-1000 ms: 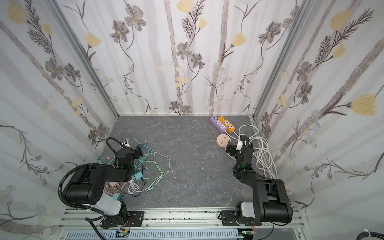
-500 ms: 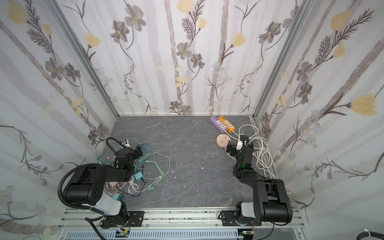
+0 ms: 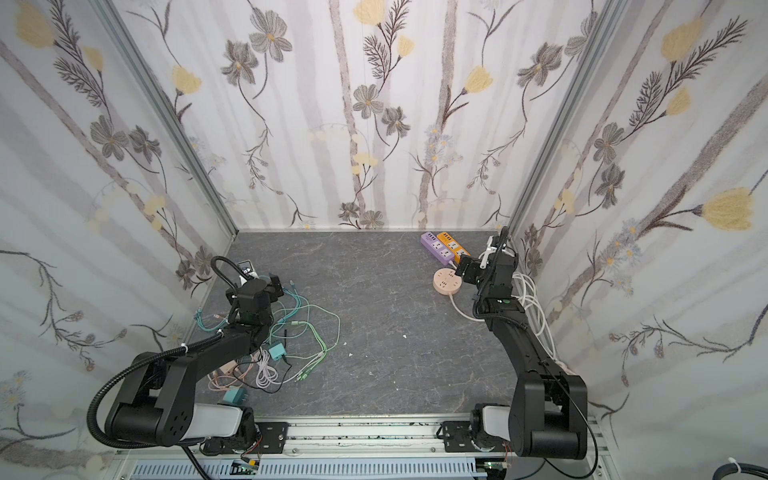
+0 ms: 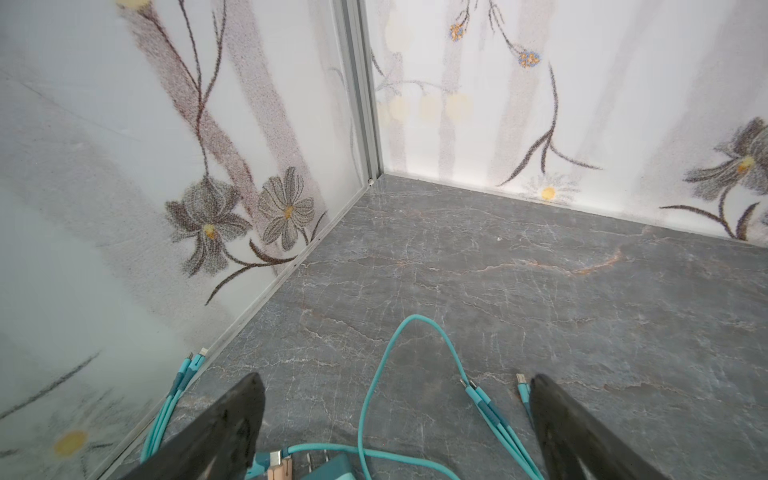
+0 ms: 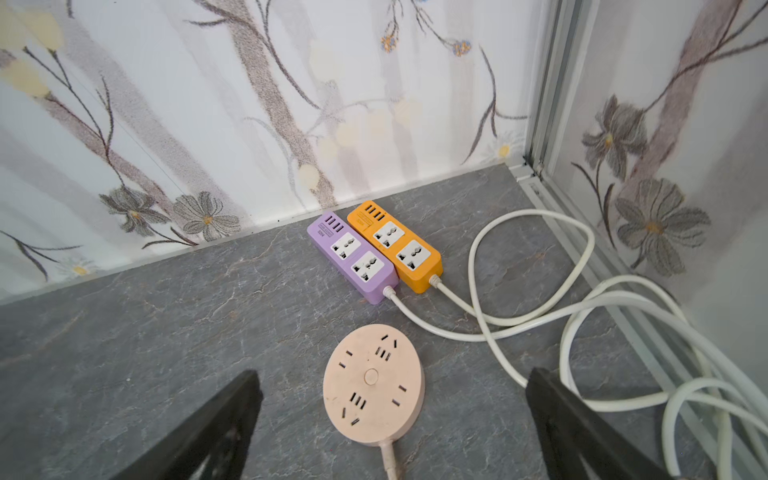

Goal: Insert the plug

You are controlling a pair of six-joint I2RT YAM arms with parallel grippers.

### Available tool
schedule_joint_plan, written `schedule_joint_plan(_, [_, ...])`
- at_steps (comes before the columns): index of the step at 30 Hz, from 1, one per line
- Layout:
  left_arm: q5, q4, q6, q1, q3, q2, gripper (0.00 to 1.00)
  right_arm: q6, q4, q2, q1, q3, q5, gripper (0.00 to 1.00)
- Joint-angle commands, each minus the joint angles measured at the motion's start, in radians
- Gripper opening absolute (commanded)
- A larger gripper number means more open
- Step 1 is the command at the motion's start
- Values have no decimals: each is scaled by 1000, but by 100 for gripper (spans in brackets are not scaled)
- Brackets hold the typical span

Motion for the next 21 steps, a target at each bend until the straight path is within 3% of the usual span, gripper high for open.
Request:
schedule_joint_plan(1, [-39,-110,-170,-3,28,-53,100,244,-130,78,-4,109,-79,99])
schedule_joint_plan(6, [-25,-157,-387,-8,25,-136,100,390,-230,305,-23,350,-290,99])
schedule_joint_plan(9, [-3,-218,-451,-8,44,-181,100,423,-340,446,-32,536,-347,99])
schedule_joint_plan(16, [162,-295,-468,-8,104,-211,100,584,-395,742,-70,843,-377,99])
schedule_joint_plan(21, [229,-346,-458,-9,157,-176,100,807,-229,902,-136,929,-501,99])
